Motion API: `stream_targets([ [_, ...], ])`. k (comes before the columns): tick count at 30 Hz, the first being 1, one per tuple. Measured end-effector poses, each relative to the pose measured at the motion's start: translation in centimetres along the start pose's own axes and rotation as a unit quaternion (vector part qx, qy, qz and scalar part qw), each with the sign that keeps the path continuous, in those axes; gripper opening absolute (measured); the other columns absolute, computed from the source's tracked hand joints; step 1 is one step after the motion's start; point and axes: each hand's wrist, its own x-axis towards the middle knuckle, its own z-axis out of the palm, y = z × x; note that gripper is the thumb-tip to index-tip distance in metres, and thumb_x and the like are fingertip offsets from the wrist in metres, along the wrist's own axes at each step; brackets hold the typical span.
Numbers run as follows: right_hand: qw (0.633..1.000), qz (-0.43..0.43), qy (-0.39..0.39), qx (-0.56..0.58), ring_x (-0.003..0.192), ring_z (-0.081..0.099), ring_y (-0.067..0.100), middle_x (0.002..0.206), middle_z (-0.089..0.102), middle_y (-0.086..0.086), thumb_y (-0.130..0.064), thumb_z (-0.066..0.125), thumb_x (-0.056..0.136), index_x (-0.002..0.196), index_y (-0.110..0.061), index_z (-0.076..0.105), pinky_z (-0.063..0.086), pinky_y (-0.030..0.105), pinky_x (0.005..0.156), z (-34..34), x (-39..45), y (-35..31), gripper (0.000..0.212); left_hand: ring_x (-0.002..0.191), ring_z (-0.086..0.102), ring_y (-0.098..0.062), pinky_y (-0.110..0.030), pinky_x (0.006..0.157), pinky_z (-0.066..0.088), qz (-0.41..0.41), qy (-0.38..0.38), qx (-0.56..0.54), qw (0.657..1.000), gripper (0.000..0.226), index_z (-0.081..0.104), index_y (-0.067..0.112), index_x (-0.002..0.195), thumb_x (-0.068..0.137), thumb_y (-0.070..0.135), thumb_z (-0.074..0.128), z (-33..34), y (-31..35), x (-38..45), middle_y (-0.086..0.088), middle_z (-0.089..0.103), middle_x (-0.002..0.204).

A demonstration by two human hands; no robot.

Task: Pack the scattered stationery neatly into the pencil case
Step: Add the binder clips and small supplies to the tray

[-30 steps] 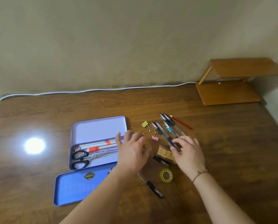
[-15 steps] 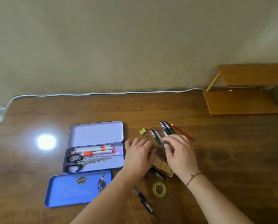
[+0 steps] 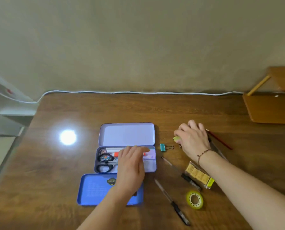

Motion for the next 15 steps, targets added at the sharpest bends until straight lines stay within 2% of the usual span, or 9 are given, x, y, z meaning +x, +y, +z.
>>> stream_targets([
  [3, 1.000, 0.003, 0.001, 0.013, 0.099, 0.041, 0.014, 0.101, 0.063, -0.017, -0.042, 0.051, 0.092, 0.098, -0.034, 0.066, 0.030, 0.036, 0.083, -0.4, 0.1, -0.5, 0.018, 0.082, 0.049, -0.017, -0.033, 0.073, 0.034, -0.027, 0.032, 0.000, 0.999, 0.045, 0.061, 0.022, 0.103, 0.074, 0.010, 0.029, -1.4, -2.2, 1.6, 0.009, 0.059, 0.086],
  [5, 0.993, 0.052, 0.069, 0.076, 0.096, 0.046, 0.013, 0.092, 0.066, -0.018, -0.042, 0.057, 0.089, 0.089, -0.034, 0.067, 0.027, 0.034, 0.081, -0.8, -0.3, -1.2, 0.013, 0.082, 0.049, -0.015, -0.033, 0.075, 0.034, -0.037, 0.049, -0.002, 0.998, 0.048, 0.061, 0.023, 0.103, 0.072, 0.009, 0.028, -1.9, -3.4, 2.4, 0.013, 0.055, 0.083],
  [7, 0.967, 0.096, 0.147, 0.184, 0.092, 0.050, 0.011, 0.084, 0.066, -0.019, -0.038, 0.067, 0.083, 0.080, -0.033, 0.067, 0.028, 0.033, 0.077, -1.0, -1.2, -2.7, 0.006, 0.082, 0.047, -0.012, -0.031, 0.076, 0.033, -0.047, 0.067, -0.007, 0.997, 0.048, 0.063, 0.022, 0.102, 0.074, 0.008, 0.027, -2.2, -4.1, 2.9, 0.016, 0.052, 0.080],
  [8, 0.956, 0.093, 0.161, 0.225, 0.091, 0.051, 0.010, 0.082, 0.065, -0.020, -0.036, 0.070, 0.080, 0.078, -0.033, 0.067, 0.031, 0.033, 0.077, -0.9, -1.7, -3.8, 0.005, 0.082, 0.046, -0.011, -0.030, 0.076, 0.032, -0.050, 0.071, -0.011, 0.996, 0.048, 0.064, 0.022, 0.102, 0.075, 0.008, 0.026, -2.3, -4.3, 3.1, 0.018, 0.050, 0.080],
  [12, 0.964, 0.011, 0.131, 0.233, 0.094, 0.049, 0.009, 0.087, 0.063, -0.022, -0.031, 0.074, 0.077, 0.075, -0.032, 0.068, 0.037, 0.035, 0.076, 1.2, -2.8, -8.3, 0.006, 0.083, 0.045, -0.011, -0.030, 0.079, 0.031, -0.041, 0.055, -0.012, 0.998, 0.047, 0.062, 0.023, 0.103, 0.077, 0.008, 0.026, -2.4, -5.0, 2.7, 0.019, 0.048, 0.081],
  [15, 0.973, 0.020, 0.116, 0.200, 0.095, 0.049, 0.013, 0.089, 0.061, -0.019, -0.031, 0.072, 0.078, 0.074, -0.033, 0.067, 0.035, 0.032, 0.073, 2.6, -2.3, -9.0, 0.006, 0.086, 0.046, -0.013, -0.035, 0.082, 0.033, -0.031, 0.038, -0.012, 0.999, 0.046, 0.062, 0.024, 0.104, 0.079, 0.009, 0.027, -2.5, -5.5, 2.1, 0.021, 0.047, 0.083],
])
